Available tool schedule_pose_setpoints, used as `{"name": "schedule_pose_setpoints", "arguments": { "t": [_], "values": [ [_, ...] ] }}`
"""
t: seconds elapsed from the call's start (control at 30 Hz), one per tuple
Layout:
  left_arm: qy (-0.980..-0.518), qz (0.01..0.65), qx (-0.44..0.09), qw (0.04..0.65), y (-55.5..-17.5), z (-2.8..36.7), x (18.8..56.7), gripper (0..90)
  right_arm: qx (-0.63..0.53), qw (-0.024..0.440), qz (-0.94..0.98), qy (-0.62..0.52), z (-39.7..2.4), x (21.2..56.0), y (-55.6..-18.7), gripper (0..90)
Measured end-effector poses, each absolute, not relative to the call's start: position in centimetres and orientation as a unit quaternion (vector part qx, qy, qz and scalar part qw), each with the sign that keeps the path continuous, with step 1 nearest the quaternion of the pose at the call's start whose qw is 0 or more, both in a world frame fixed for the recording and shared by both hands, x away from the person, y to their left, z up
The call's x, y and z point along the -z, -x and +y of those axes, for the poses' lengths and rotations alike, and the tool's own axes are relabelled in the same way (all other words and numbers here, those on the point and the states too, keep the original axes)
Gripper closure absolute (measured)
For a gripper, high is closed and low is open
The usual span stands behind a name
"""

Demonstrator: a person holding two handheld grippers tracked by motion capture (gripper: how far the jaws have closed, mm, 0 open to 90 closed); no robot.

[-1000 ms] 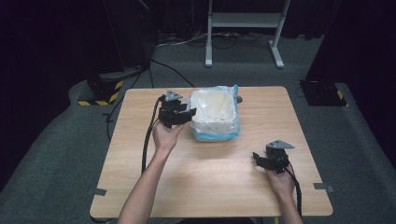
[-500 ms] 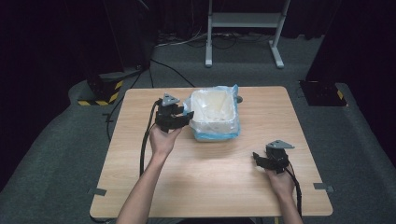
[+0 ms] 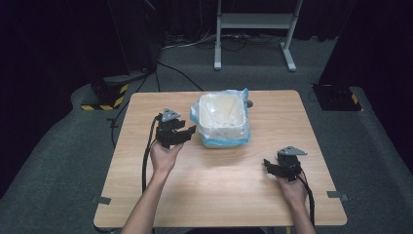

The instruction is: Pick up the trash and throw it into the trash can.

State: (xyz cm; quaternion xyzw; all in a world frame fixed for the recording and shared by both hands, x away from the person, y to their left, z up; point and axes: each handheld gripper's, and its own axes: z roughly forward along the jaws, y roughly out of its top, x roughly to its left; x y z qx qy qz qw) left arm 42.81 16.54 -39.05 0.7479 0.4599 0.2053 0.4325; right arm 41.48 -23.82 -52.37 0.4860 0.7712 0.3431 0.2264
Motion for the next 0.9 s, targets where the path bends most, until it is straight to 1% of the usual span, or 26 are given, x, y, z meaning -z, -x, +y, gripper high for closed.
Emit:
{"name": "schedule_pose_setpoints", "arguments": {
  "t": [0.5, 0.9],
  "values": [
    [-0.751, 0.467, -0.208, 0.418, -41.3, 17.0, 40.8, 46.9, -0.343, 0.226, 0.771, -0.486, -23.8, 52.4, -41.5, 35.2],
    [-0.743, 0.485, -0.201, 0.415, -40.4, 17.8, 42.5, 46.6, -0.343, 0.227, 0.771, -0.486, -23.8, 52.4, -41.5, 35.2]
  ]
}}
